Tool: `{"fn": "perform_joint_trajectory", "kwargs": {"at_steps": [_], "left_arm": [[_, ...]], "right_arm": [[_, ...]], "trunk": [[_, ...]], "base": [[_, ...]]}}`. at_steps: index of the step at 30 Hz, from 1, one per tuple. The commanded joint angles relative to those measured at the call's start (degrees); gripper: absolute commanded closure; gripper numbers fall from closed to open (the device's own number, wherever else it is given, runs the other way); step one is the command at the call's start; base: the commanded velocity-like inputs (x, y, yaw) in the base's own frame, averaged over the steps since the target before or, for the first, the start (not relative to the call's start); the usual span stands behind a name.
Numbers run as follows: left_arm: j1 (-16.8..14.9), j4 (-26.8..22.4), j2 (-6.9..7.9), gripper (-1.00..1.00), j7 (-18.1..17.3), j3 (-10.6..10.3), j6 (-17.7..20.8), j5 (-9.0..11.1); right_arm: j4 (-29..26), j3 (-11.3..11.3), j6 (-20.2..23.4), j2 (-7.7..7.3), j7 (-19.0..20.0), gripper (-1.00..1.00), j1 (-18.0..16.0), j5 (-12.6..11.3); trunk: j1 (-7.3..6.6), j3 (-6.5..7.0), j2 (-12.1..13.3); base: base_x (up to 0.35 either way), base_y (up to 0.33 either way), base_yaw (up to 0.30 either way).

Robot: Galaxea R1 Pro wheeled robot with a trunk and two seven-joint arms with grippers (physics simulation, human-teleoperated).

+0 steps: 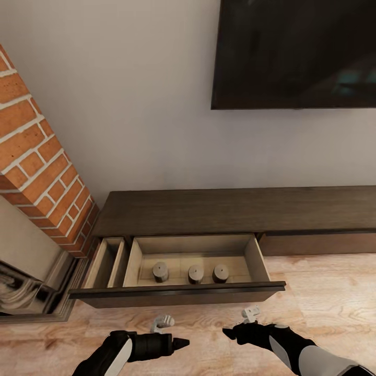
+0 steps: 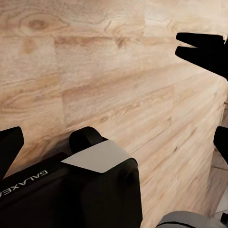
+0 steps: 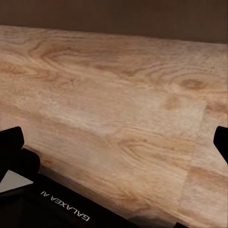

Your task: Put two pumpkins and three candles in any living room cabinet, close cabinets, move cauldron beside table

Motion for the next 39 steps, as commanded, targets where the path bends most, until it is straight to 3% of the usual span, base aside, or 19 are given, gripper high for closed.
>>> {"fn": "perform_joint_trajectory", "kwargs": {"at_steps": [1, 10, 11, 16, 26, 39], "left_arm": [[0.0, 0.33, -0.33, -1.0, 0.33, -0.07, -0.33, 0.0], [0.04, 3.21, -3.25, -1.0, 3.22, -0.83, -3.19, -0.01], [0.06, 19.01, -4.11, -1.0, 50.99, -1.23, -38.86, 0.11], [0.08, 19.25, -3.84, -1.0, 49.75, -1.59, -39.55, 0.39], [0.1, 26.29, -4.61, -1.0, 49.61, -1.33, -41.14, 0.54], [0.13, 27.04, -4.6, -1.0, 49.6, -1.29, -42.23, 0.53]], "right_arm": [[0.33, -0.04, -0.33, 0.33, -0.33, -1.0, 0.33, 0.0], [3.26, 0.0, -3.22, 3.2, -3.22, -1.0, 3.28, 0.0], [3.82, -0.01, -21.15, 7.06, -39.69, -1.0, 5.38, -0.03], [3.96, -0.02, -21.48, 7.05, -40.42, -1.0, 5.66, 0.0], [4.03, 0.06, -21.51, 7.33, -40.03, -1.0, 5.88, 0.0], [3.98, 0.06, -21.52, 7.31, -39.81, -1.0, 6.12, 0.03]], "trunk": [[0.0, 0.0, 0.0], [0.0, 0.0, 0.0], [0.0, 0.0, 0.0], [0.0, 0.0, 0.0], [2.2, -1.79, -4.01], [5.05, -3.96, -9.22]], "base": [[0.0, 0.0, 0.0], [0.0, 0.0, 0.0], [0.0, 0.0, 0.0], [0.0, 0.0, 0.0], [0.0, 0.0, 0.0], [0.0, 0.0, 0.0]]}}
